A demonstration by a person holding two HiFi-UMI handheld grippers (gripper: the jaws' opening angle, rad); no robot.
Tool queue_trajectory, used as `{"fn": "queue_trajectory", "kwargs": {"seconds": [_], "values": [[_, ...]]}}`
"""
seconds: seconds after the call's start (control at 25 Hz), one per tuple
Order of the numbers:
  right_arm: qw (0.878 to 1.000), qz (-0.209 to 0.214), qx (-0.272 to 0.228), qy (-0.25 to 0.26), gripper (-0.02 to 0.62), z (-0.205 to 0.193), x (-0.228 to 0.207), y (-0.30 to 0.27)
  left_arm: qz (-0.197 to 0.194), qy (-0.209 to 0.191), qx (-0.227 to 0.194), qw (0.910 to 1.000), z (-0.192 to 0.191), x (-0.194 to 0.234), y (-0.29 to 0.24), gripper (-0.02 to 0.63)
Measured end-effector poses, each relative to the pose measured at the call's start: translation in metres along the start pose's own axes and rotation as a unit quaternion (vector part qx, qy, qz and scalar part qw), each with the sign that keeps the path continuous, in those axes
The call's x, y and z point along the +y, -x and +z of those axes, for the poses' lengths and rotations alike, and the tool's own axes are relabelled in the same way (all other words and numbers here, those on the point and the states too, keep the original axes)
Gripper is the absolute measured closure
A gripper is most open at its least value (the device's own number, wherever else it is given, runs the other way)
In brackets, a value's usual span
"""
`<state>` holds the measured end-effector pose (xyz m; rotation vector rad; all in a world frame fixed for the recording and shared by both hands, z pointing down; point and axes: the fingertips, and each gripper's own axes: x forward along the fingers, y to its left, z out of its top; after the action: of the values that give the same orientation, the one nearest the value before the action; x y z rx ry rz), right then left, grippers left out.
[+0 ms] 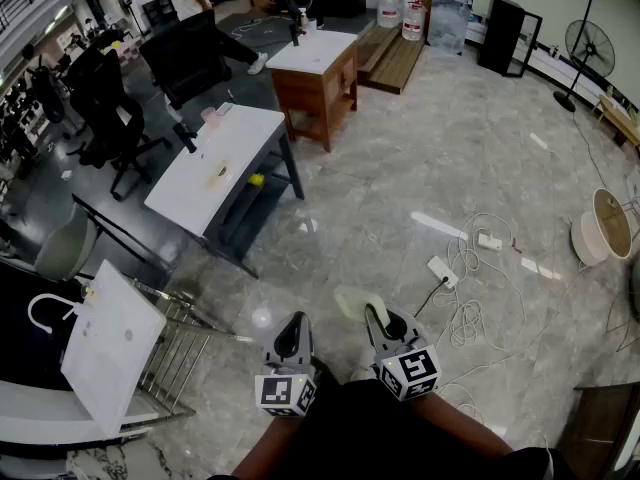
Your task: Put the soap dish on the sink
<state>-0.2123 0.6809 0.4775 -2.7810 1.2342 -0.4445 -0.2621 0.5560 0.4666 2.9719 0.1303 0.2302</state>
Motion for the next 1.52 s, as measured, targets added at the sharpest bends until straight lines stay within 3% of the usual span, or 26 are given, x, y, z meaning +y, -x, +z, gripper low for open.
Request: {"fn": "queue_trajectory", "kwargs": {"seconds": [0.2,0.6,0.88,1.16,1.36,1.52], "values": [[0.999,0.033,0.002,0.01,0.568,-0.006,0.007,-0.005,0.011,-0.004,0.009,0.9999,-0.01,0.008,-0.009,0.586],[0.999,0.035,0.022,-0.01,0.565,-0.012,-0.007,-0.067,-0.013,0.013,0.019,0.9997,-0.021,0.038,-0.059,0.586],[0.998,0.025,0.048,-0.01,0.565,0.002,-0.037,-0.157,0.003,0.027,0.016,0.9995,-0.004,0.122,-0.137,0.586],[0.996,0.044,0.079,-0.008,0.565,0.032,-0.042,-0.282,0.019,0.056,0.012,0.9982,0.024,0.206,-0.209,0.586],[0.994,0.087,0.066,0.011,0.565,0.066,-0.021,-0.353,0.006,0.027,0.003,0.9996,0.055,0.251,-0.251,0.586],[0.995,0.07,0.068,0.022,0.565,0.085,-0.024,-0.405,0.013,-0.012,-0.006,0.9998,0.075,0.292,-0.28,0.586]]}}
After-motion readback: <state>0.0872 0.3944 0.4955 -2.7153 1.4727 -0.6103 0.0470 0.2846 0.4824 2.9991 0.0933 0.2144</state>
